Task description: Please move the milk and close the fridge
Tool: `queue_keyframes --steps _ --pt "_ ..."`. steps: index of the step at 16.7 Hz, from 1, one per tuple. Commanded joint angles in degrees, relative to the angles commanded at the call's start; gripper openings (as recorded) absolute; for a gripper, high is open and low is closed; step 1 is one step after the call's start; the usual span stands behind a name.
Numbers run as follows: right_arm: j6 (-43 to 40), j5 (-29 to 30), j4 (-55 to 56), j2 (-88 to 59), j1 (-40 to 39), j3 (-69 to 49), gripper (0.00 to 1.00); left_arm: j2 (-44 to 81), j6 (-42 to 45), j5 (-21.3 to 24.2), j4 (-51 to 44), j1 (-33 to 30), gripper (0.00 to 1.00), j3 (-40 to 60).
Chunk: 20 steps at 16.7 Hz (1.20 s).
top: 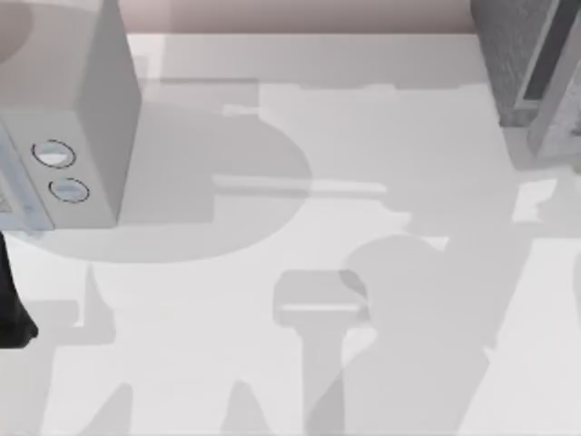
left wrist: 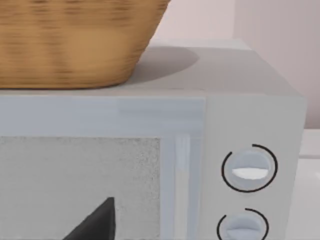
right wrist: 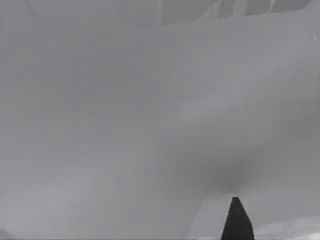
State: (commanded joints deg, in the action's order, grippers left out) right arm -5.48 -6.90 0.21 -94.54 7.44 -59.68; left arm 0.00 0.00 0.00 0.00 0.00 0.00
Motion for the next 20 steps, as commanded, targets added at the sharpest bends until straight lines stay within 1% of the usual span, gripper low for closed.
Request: queue_keyframes --steps 3,7,10,13,17,20 --pt "4.76 5.33 2.44 1.7 -5.52 2.49 1.0 0.0 0.0 0.0 0.0 0.0 1.0 0.0" --pt "5.41 6.0 2.77 1.94 -6.2 2.85 1.0 0.0 0.0 0.0 0.0 0.0 1.0 0.0" --pt "5.21 6.4 2.29 0.77 -5.18 2.1 1.0 0.0 0.0 0.0 0.0 0.0 1.0 0.0" --pt "5.21 6.53 1.06 -4.72 -5.17 -3.8 1.0 0.0 0.0 0.0 0.0 0.0 1.0 0.0" --pt "5.23 6.57 -1.18 -14.01 -5.34 -17.06 1.0 0.0 0.0 0.0 0.0 0.0 1.0 0.0" --pt "5.29 6.68 -2.48 -18.48 -5.35 -22.26 1.0 0.0 0.0 0.0 0.0 0.0 1.0 0.0"
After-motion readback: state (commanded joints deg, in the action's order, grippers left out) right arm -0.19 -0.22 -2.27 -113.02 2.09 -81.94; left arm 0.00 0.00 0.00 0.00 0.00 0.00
